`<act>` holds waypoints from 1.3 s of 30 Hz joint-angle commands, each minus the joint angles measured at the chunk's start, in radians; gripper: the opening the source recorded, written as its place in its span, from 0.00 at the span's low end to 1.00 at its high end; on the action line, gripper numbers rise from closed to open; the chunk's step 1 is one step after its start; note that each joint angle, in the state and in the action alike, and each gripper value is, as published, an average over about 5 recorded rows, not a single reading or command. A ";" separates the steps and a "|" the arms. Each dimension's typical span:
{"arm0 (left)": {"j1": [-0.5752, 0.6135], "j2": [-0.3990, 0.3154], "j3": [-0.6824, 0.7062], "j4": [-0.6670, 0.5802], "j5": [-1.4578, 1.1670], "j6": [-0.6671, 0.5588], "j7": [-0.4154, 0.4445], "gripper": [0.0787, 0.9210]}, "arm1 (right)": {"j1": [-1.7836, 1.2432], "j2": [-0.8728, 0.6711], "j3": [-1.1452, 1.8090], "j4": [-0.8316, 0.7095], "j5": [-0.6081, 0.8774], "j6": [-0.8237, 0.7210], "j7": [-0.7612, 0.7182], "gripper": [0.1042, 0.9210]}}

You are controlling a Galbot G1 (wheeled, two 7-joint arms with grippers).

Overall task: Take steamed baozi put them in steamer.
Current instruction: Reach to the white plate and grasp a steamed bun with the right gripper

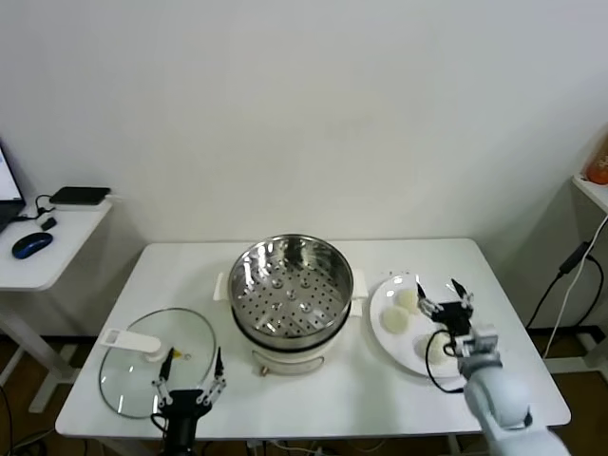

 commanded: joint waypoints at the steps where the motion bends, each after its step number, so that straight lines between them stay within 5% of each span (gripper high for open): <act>1: 0.004 0.002 0.003 -0.002 0.009 -0.006 0.001 0.88 | 0.301 -0.311 -0.264 -0.035 -0.114 -0.229 -0.329 0.88; 15: 0.021 0.006 0.033 0.000 0.092 -0.056 0.037 0.88 | 0.908 -0.484 -0.964 -0.264 -0.185 0.042 -0.759 0.88; 28: 0.013 0.012 0.032 0.025 0.117 -0.088 0.063 0.88 | 1.351 -0.301 -1.495 -0.491 -0.064 0.154 -0.925 0.88; 39: 0.007 0.017 0.026 0.033 0.118 -0.090 0.065 0.88 | 1.388 -0.143 -1.598 -0.660 -0.025 0.197 -0.962 0.88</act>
